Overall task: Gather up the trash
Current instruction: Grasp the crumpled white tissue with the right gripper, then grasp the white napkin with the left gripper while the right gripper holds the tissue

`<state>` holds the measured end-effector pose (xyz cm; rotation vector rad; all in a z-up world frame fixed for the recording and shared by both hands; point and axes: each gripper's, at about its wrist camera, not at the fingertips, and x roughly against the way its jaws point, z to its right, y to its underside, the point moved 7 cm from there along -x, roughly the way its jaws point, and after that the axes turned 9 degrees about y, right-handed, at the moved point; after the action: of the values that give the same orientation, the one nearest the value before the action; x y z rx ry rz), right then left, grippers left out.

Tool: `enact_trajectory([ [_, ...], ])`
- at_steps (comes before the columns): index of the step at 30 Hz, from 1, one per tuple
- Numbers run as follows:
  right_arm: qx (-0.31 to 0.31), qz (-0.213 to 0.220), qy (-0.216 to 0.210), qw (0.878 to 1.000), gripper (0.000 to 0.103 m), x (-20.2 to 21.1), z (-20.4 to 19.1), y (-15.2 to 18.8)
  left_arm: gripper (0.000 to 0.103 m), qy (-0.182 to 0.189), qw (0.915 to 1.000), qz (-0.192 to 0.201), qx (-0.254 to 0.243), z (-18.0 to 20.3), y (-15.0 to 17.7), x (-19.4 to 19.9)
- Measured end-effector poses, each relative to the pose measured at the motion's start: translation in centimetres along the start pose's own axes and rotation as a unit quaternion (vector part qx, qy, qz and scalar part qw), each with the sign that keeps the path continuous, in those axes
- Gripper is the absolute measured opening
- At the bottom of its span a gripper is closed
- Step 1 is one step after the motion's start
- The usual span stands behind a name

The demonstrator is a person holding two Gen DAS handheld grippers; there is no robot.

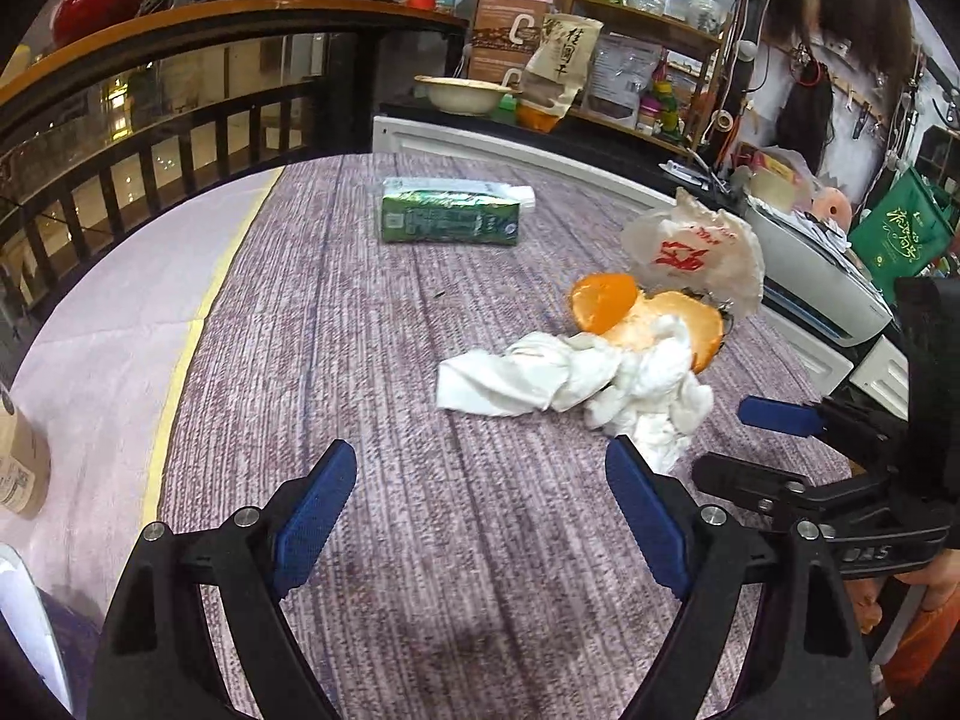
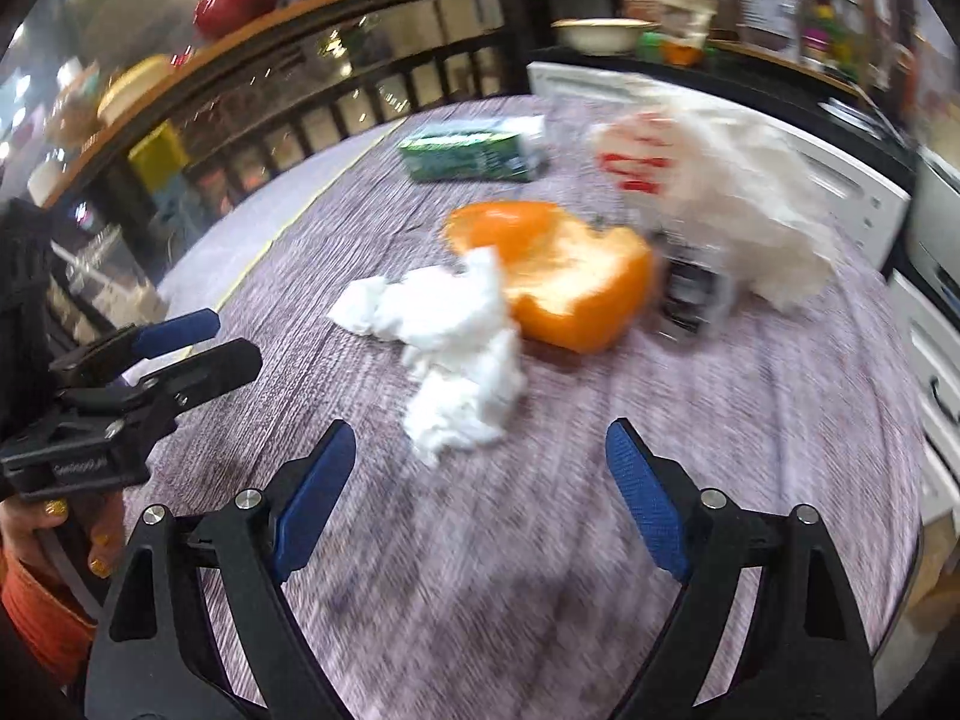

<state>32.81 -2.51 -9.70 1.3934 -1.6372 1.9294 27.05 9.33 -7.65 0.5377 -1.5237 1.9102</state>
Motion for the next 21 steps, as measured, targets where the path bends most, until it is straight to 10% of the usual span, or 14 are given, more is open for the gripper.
enact_trajectory([
  [11, -0.003, -0.026, 0.010, 1.000, 0.024, -3.1, -0.8, -0.9, 0.084, 0.010, 0.9996, -0.020, -0.014, -0.2, 0.6, -0.7],
  [21, -0.014, 0.012, 0.009, 1.000, 0.019, 1.7, 0.4, -0.1, 0.071, 0.013, 0.9969, -0.046, -0.063, 1.6, 0.1, -3.6],
])
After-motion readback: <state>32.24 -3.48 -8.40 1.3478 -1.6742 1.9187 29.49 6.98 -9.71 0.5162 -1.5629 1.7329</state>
